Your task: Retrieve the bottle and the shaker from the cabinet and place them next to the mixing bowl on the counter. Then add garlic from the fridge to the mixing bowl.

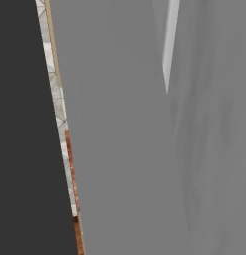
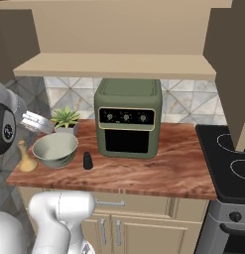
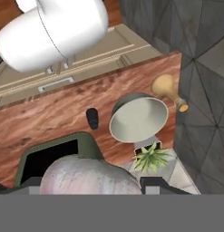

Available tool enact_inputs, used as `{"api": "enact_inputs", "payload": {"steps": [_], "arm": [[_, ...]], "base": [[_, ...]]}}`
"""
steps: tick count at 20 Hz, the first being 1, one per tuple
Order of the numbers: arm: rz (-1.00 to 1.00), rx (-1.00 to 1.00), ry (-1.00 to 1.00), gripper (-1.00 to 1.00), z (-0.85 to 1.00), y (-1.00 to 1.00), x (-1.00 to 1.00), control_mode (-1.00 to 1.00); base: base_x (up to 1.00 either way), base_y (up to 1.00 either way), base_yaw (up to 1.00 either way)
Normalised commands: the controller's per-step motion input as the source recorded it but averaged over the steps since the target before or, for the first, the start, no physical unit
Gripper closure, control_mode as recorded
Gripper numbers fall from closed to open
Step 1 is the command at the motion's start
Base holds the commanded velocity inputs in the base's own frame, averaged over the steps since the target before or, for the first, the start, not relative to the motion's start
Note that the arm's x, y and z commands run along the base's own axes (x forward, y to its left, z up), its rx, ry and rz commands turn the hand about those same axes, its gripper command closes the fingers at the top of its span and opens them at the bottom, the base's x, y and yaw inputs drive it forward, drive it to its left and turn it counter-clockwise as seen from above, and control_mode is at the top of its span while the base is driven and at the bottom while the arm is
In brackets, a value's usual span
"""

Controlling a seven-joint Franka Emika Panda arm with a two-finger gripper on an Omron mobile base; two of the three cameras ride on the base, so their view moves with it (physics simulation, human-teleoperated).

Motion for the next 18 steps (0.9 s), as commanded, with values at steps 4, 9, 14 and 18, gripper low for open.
{"api": "enact_inputs", "payload": {"steps": [4,9,14,18], "arm": [[0.01,0.0,0.01,1.0,-0.6,0.1,0.28,-1.0],[0.02,0.0,-0.03,1.0,-0.56,0.16,0.37,-1.0],[0.07,0.03,-0.01,1.0,-0.26,0.23,0.46,-1.0],[0.09,0.0,0.03,1.0,-0.15,0.35,0.54,-1.0]], "base": [[0.0,0.0,0.0],[0.0,0.0,0.0],[0.0,0.0,0.0],[0.0,0.0,0.0]]}}
